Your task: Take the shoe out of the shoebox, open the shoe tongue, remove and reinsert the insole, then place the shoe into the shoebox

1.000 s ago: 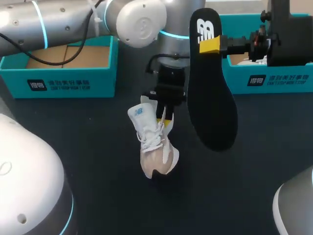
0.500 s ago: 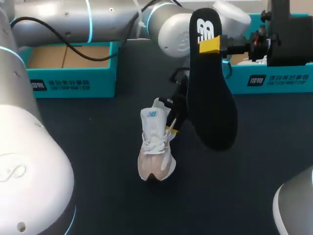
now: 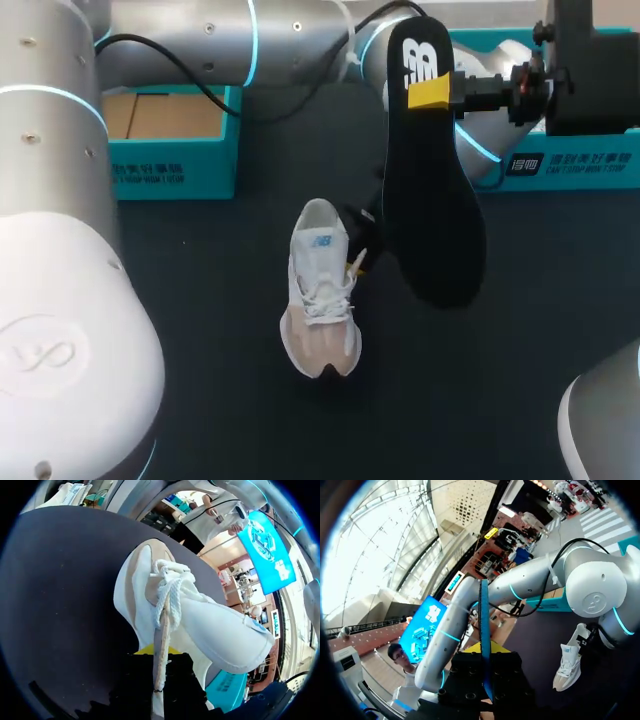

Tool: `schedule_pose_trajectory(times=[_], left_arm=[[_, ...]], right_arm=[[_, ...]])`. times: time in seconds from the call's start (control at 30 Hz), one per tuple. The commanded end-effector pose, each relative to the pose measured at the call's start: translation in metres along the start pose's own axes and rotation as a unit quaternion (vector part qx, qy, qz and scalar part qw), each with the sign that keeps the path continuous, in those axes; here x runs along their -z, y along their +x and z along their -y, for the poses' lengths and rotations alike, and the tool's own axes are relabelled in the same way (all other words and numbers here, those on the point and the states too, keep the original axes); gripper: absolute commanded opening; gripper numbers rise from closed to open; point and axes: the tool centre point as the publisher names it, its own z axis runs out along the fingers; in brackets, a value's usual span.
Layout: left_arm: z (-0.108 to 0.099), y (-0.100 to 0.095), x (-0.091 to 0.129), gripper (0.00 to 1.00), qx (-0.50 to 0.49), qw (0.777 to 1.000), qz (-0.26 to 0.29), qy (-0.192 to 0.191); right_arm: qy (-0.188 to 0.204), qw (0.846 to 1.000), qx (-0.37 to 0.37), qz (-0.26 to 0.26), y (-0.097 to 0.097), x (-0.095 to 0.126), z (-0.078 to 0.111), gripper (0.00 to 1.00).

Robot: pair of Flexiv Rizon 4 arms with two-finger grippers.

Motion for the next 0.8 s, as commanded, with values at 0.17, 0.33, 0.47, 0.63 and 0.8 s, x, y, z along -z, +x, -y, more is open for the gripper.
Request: schedule_pose_trajectory(times=[0.17, 0.33, 0.47, 0.63, 0.8], left_arm=[[-0.004, -0.012, 0.001, 0.00, 0.006, 1.000, -0.017, 0.004], [-0.006, -0.024, 0.002, 0.00, 0.002, 1.000, -0.027, -0.002], [-0.008, -0.032, 0.001, 0.00, 0.016, 0.999, -0.031, -0.007], [-0.007, -0.042, -0.002, 0.00, 0.013, 0.999, -0.034, -0.002], [-0.003, -0.040, -0.001, 0.39, -0.007, 1.000, -0.023, 0.000]], right_arm=[[0.000, 1.000, -0.001, 0.001, 0.000, -0.004, -0.001, 0.00], [0.000, 1.000, -0.001, 0.001, 0.000, -0.004, -0.001, 0.00], [0.000, 1.000, -0.001, 0.001, 0.000, -0.004, -0.001, 0.00], [0.000, 1.000, -0.001, 0.001, 0.000, -0.004, -0.001, 0.00], [0.000, 1.000, -0.001, 0.001, 0.000, -0.004, -0.001, 0.00]])
